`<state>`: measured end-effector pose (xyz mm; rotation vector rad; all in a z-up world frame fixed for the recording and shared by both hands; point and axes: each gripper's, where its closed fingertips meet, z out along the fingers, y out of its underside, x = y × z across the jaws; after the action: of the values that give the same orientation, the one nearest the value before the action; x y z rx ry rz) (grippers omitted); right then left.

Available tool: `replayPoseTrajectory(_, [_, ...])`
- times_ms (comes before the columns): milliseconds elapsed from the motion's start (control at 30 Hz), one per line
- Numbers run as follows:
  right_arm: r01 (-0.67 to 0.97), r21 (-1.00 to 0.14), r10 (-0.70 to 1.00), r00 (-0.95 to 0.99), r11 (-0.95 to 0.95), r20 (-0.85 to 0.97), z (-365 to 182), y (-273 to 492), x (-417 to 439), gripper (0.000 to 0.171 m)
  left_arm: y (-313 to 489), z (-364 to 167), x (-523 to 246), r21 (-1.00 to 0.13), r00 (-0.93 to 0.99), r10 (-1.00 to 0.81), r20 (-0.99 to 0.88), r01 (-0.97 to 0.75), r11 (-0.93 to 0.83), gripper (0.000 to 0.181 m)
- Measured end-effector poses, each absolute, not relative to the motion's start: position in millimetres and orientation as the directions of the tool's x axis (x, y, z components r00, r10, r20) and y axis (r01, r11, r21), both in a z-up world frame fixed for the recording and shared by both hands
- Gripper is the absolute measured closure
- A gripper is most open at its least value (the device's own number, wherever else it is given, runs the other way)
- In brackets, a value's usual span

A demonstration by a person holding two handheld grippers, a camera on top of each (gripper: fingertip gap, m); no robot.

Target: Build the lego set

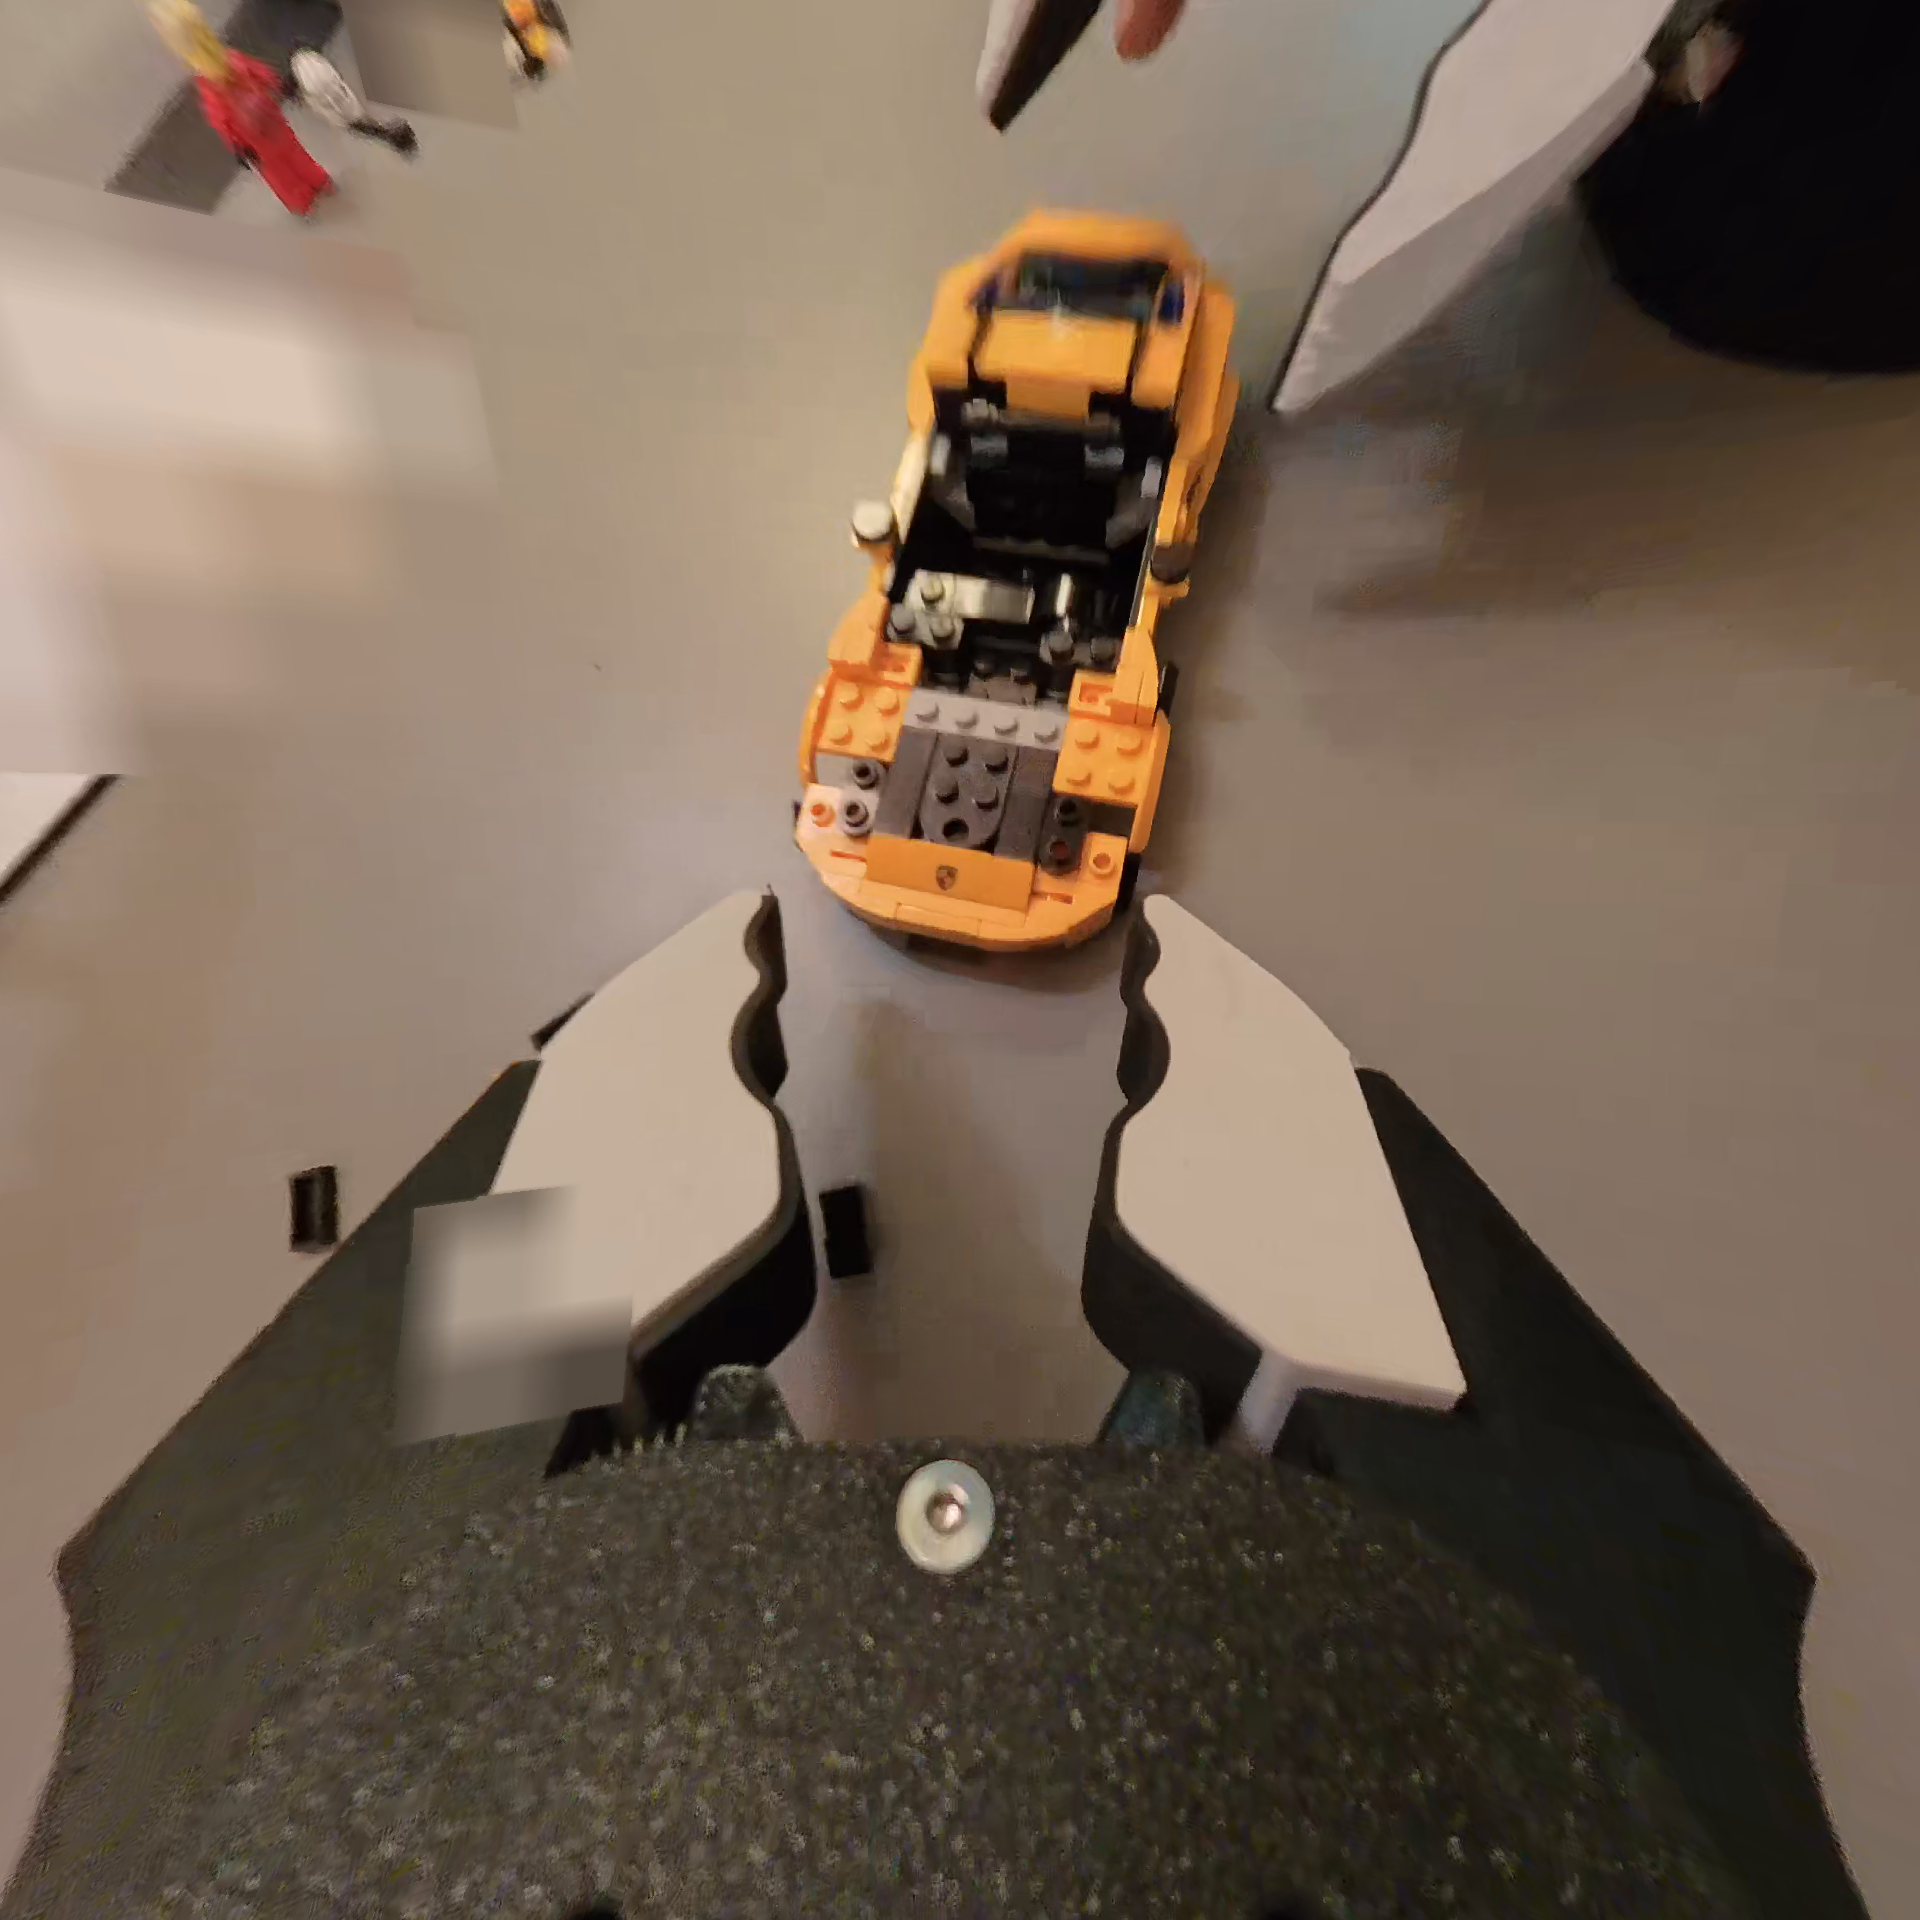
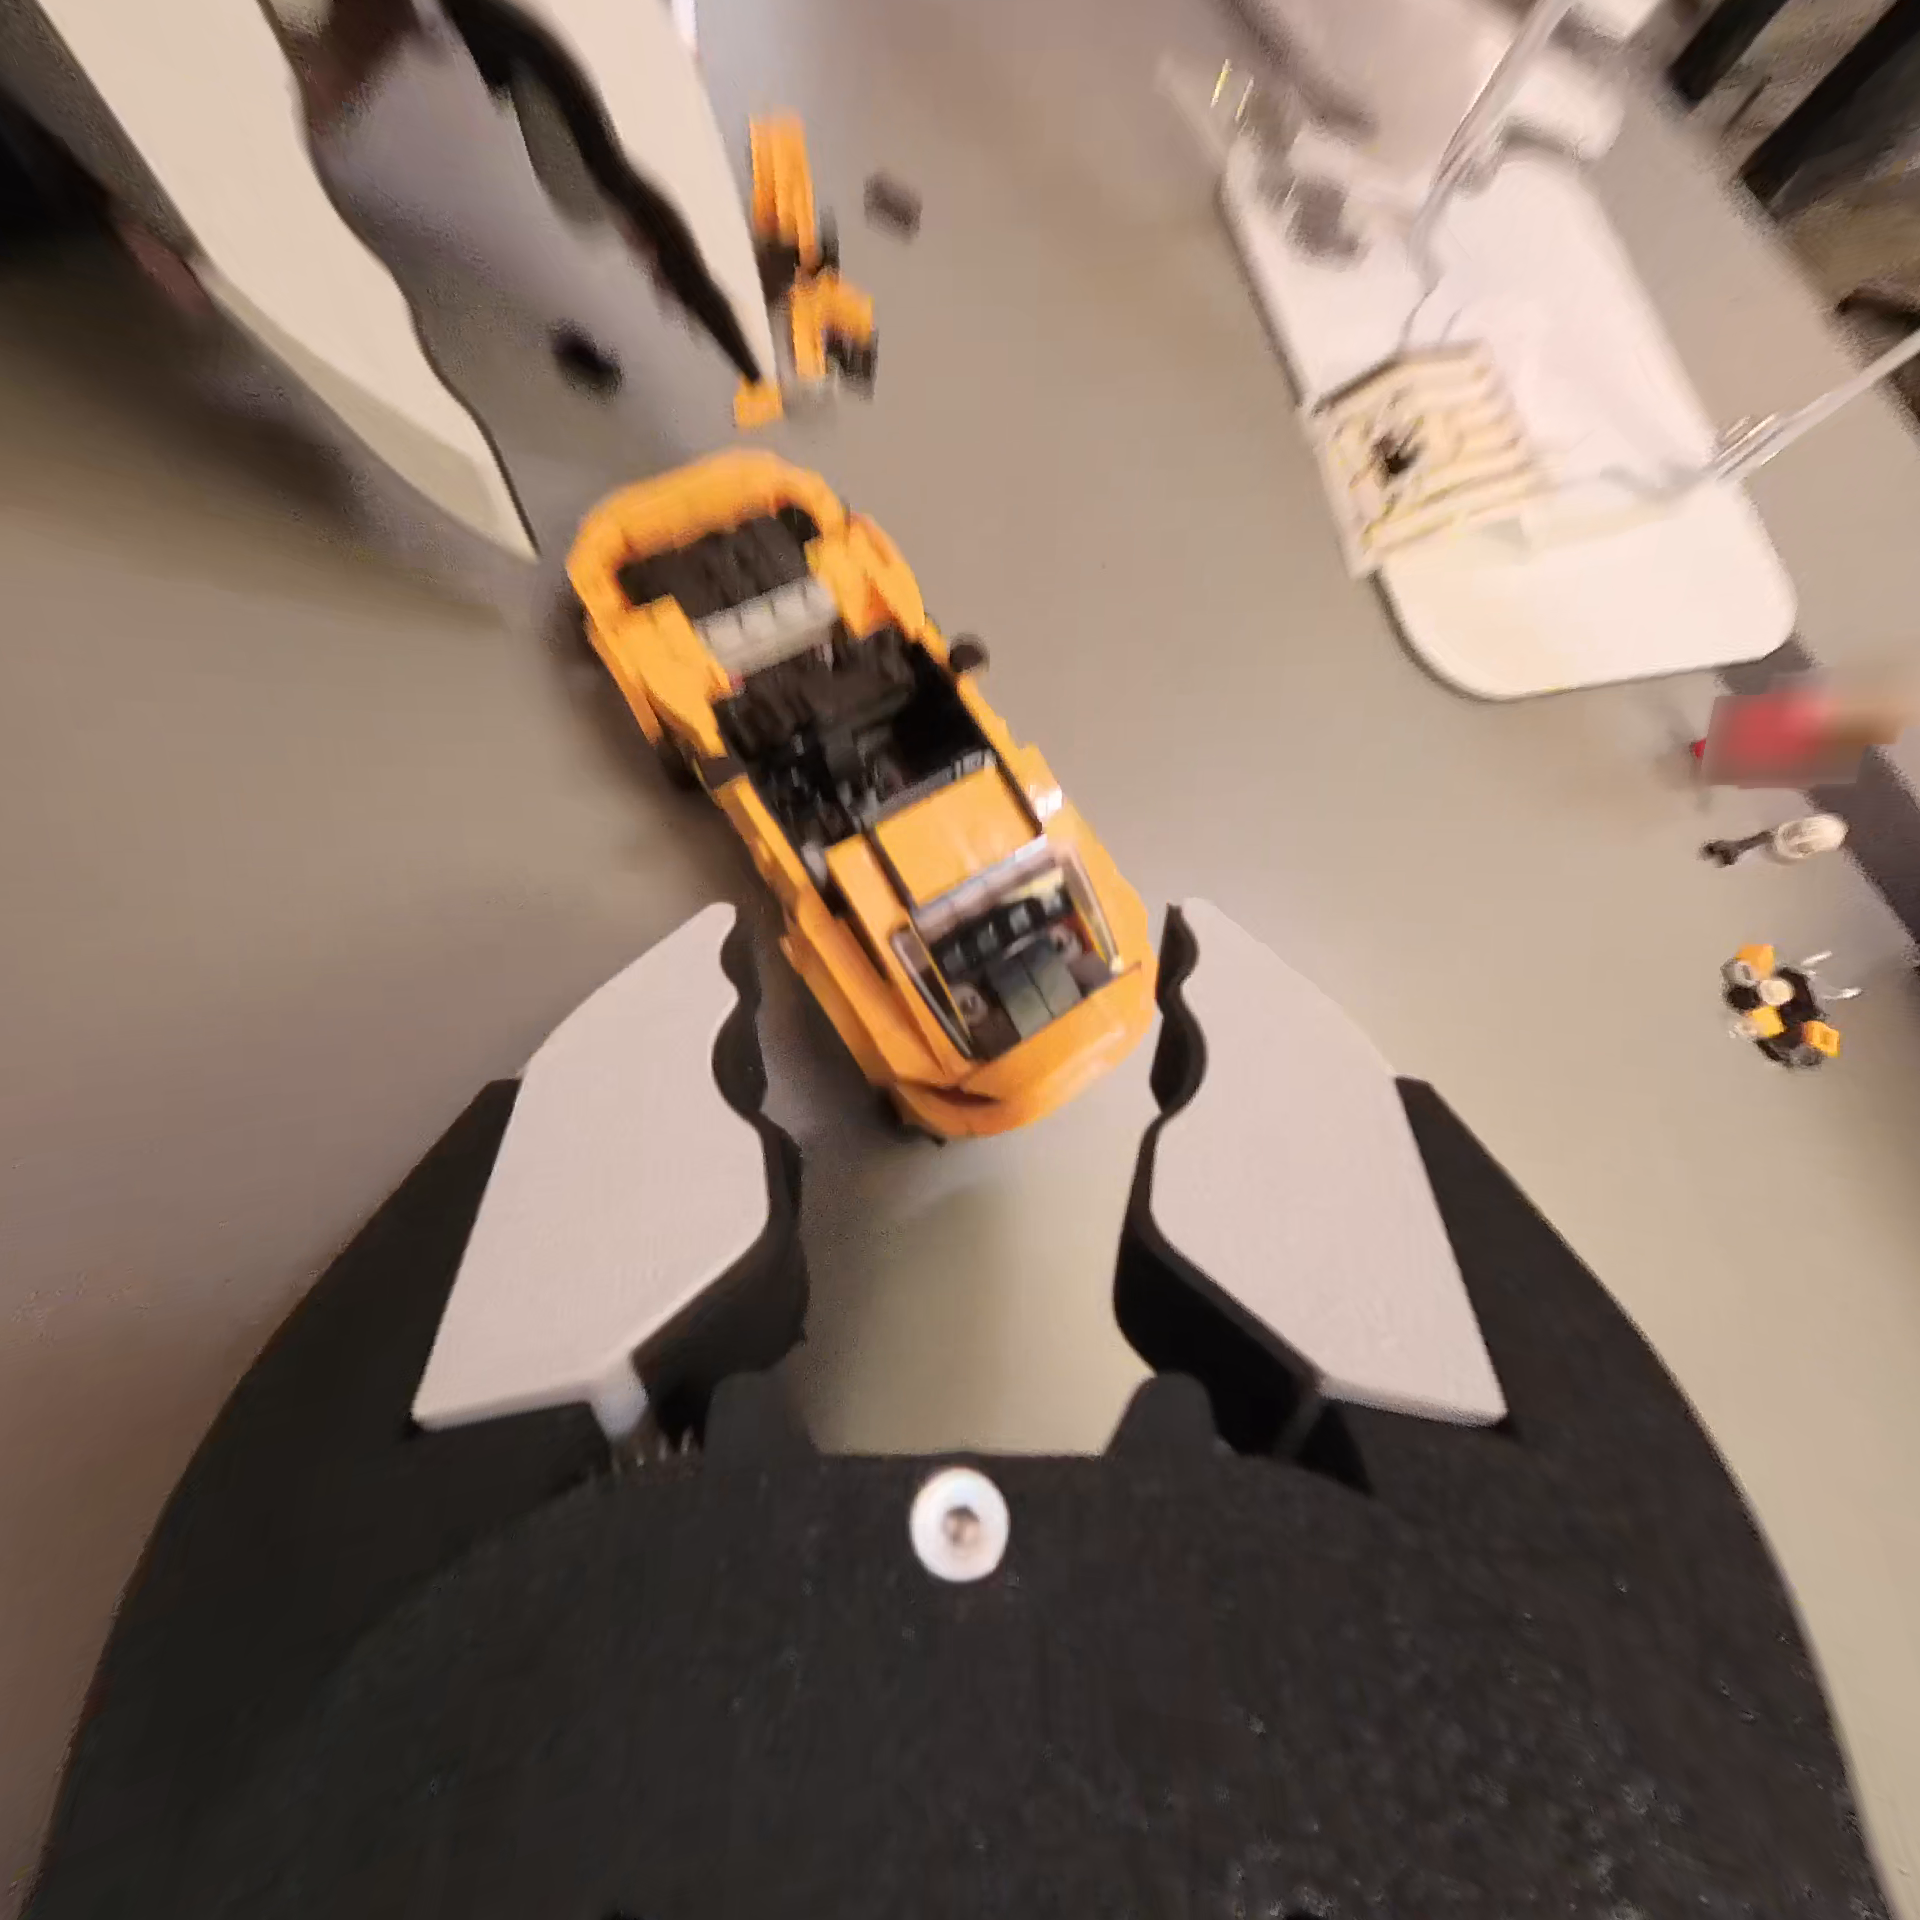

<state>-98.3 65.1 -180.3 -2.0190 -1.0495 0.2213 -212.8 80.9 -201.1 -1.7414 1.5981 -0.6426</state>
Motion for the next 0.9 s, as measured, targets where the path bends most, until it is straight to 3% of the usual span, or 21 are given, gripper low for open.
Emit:
replayPoseTrajectory(100, [0.409, -0.889, 0.684, 0.709, -0.204, 0.169, -137.5, 59.7, -108.2, 0.098, 86.7, -171.2, -209.9, -0.852, 0.17, -0.984, -0.056, -0.522, -0.041, 0.127])
replayPoseTrajectory(200, [0.282, -0.957, 0.607, 0.774, -0.074, 0.181, -104.6, 55.2, -110.7, 0.105, 92.0, -146.2, -209.7, -0.917, 0.218, -0.976, -0.024, -0.393, -0.066, 0.144])
replayPoseTrajectory(267, [0.226, -0.974, 0.548, 0.816, -0.005, 0.187, -93.1, 55.9, -105.9, 0.126, 95.9, -132.9, -212.3, -0.946, 0.248, -0.969, -0.018, -0.317, -0.064, 0.159])
replayPoseTrajectory(333, [0.175, -0.983, 0.475, 0.861, 0.057, 0.181, -86.7, 57.7, -94.4, 0.171, 98.4, -118.3, -216.4, -0.971, 0.269, -0.963, -0.003, -0.231, -0.062, 0.173])
replayPoseTrajectory(533, [0.073, -0.992, 0.283, 0.954, 0.102, 0.099, -80.5, 65.8, -53.2, 0.171, 113.8, -77.3, -240.7, -1.0, 0.388, -0.922, -0.01, -0.018, 0.003, 0.181])
replayPoseTrajectory(900, [0.101, -0.992, 0.179, 0.977, 0.075, 0.113, -87.6, 69.5, -48.0, 0.171, 135.5, -52.6, -281.6, -0.993, 0.659, -0.75, -0.057, 0.042, 0.113, 0.181])
